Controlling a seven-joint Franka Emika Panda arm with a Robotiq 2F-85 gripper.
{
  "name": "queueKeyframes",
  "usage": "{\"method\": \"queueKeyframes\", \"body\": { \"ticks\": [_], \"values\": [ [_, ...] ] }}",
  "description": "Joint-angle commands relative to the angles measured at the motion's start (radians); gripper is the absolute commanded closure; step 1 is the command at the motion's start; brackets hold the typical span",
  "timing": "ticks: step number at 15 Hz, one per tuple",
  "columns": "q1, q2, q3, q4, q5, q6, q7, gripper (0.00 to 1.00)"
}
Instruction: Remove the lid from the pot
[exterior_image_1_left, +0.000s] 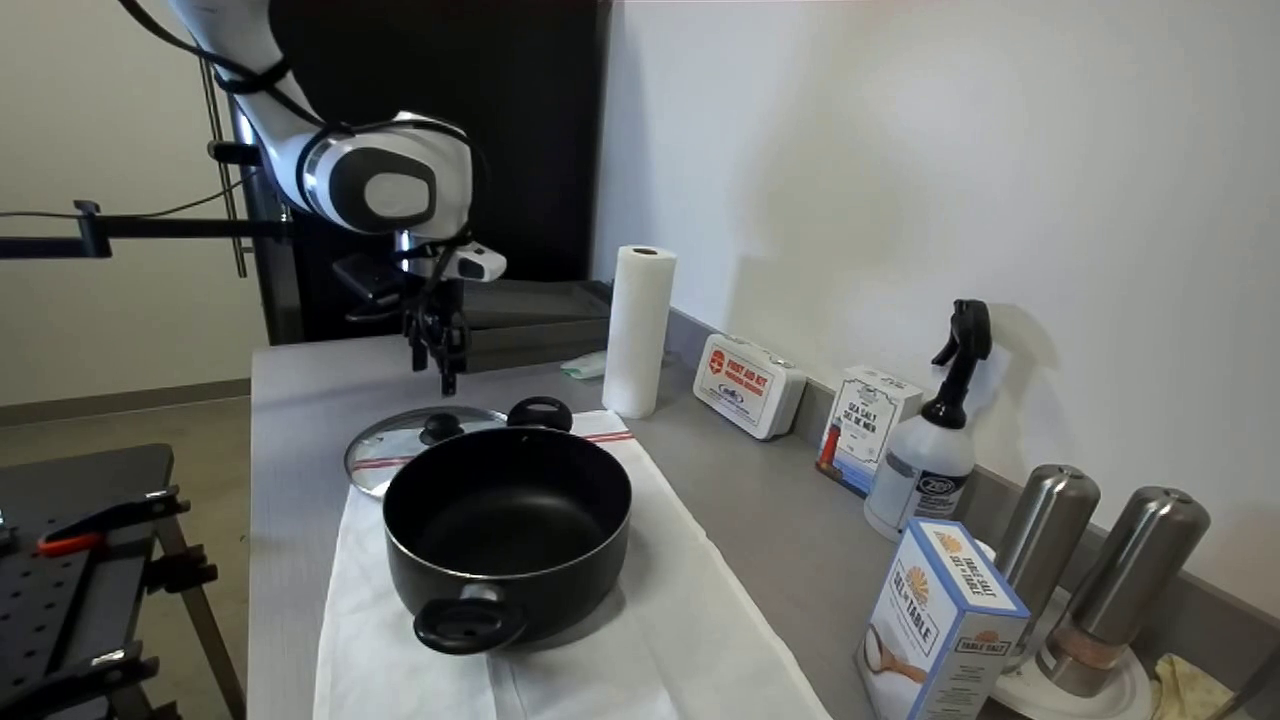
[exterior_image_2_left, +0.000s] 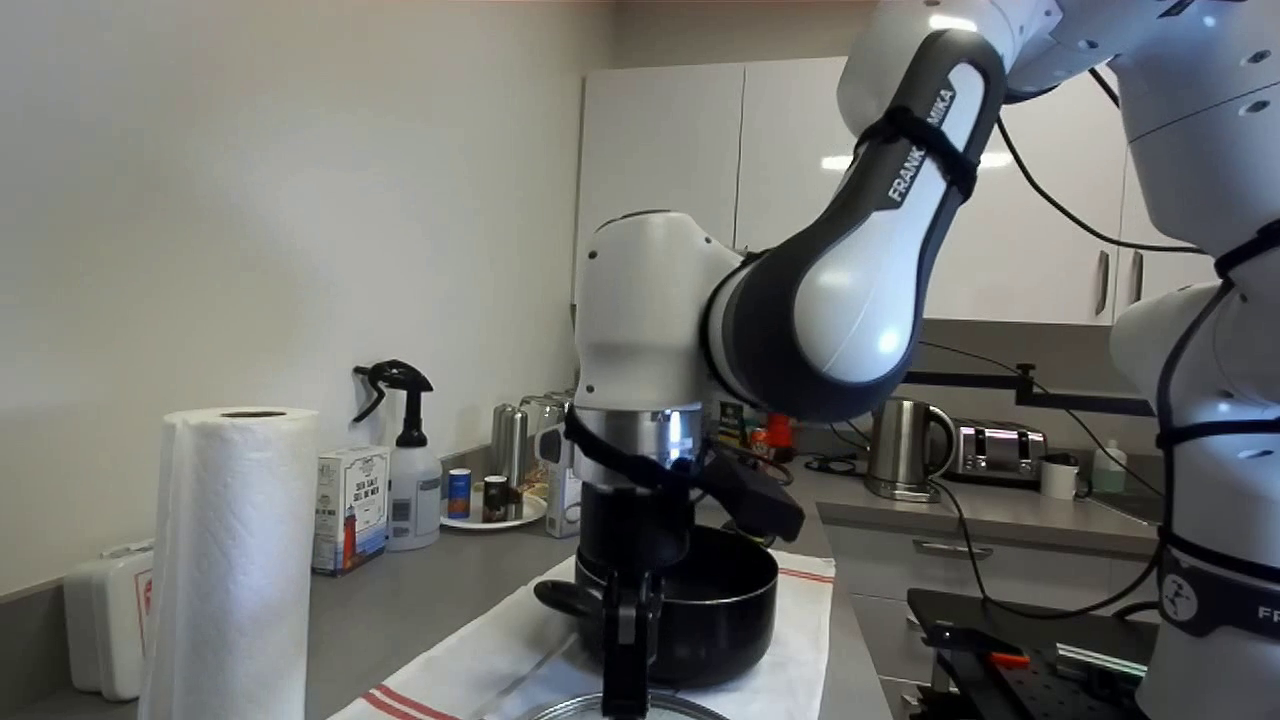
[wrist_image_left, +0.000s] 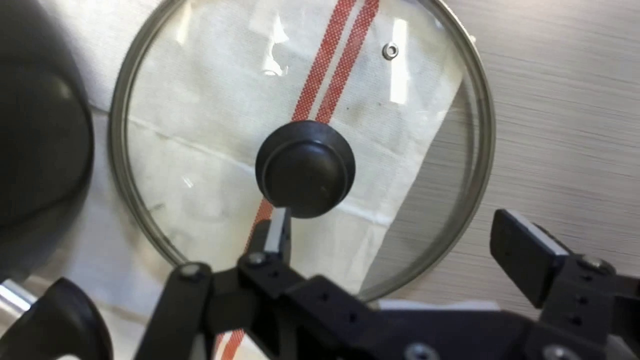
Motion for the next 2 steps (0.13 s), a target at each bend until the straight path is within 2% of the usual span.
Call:
{"method": "queueKeyframes", "body": {
  "ticks": [1, 2],
  "values": [
    [0.004, -0.171, 0.019, -0.101, -0.004, -0.029, -0.023, 0.00],
    [-0.002, -0.207, 0.029, -0.119, 0.007, -0.034, -0.037, 0.00]
  ]
}}
